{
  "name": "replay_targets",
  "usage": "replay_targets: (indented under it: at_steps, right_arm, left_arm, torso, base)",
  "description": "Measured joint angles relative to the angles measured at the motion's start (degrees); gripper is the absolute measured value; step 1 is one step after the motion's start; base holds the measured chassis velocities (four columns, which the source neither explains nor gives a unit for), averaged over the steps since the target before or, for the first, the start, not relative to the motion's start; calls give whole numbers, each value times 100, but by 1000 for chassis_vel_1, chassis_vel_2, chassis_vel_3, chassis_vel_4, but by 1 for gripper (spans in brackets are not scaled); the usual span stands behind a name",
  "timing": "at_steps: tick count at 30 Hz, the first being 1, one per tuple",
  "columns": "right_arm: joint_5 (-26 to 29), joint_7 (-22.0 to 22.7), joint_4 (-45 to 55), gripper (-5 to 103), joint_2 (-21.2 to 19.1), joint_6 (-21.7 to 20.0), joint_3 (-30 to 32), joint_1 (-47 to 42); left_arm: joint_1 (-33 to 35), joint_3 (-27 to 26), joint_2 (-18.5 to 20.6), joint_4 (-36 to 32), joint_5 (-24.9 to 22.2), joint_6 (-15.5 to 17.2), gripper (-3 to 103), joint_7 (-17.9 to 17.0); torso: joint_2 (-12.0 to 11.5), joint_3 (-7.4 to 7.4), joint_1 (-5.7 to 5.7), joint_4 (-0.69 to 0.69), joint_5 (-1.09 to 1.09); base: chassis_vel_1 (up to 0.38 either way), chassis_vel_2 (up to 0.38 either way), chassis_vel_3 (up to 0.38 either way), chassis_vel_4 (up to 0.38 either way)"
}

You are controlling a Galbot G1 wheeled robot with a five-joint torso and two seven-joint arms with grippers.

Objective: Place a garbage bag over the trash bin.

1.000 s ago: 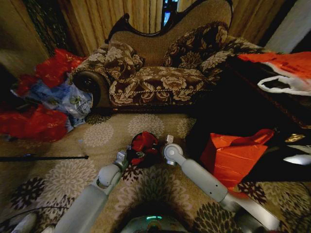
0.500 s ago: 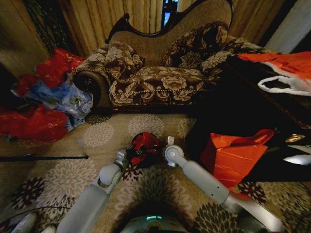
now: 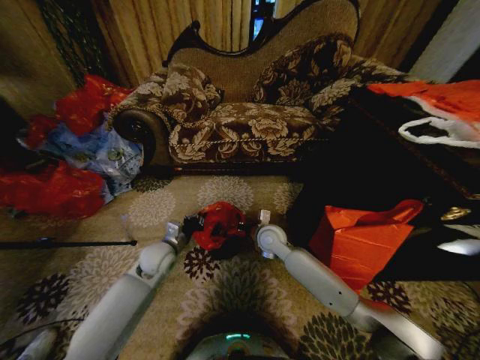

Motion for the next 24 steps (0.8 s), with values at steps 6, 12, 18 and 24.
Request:
replay_targets:
  at_steps: [6,12,18,24]
  right_arm:
    - [-116,-227,-39,0,-143,-103,46,206]
    - [-457,-754,-624,0,-6,-219,74,477]
    - [-777,-1643,-1582,0,246,-640,145,904]
    - [-1831,-2923,-2414,0,317,-790,100,1216]
  left_arm:
    - [-499,35,495,146,-480,104,0,54]
    - [-846,201,545,698,-524,103,0,250]
    - [-1348,650,65,1205,-957,335,0,122]
    - [-1899,1142,-561,2110,-991,351,0,36]
  torso:
    - [0,0,0,0,1]
    - [0,0,0,1,0]
    - [0,0,1,1,2]
    - [-1,1,1,0,0]
  base:
    - [0,0,0,0]
    - [0,0,0,0]
    - [0,0,0,0]
    - [0,0,0,0]
